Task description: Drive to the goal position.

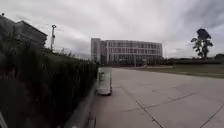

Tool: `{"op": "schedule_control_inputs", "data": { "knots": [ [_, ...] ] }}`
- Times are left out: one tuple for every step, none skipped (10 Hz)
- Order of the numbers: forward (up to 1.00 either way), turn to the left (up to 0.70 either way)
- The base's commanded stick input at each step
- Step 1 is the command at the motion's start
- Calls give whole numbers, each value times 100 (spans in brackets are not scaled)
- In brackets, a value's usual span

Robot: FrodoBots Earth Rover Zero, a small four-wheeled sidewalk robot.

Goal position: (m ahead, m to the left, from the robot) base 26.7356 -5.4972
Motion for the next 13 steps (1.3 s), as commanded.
{"op": "schedule_control_inputs", "data": {
  "knots": [
    [0,4],
    [0,4],
    [0,4],
    [0,4],
    [0,0],
    [0,2],
    [0,4],
    [0,2],
    [0,0],
    [0,1],
    [0,4],
    [0,3],
    [0,0]
  ]
}}
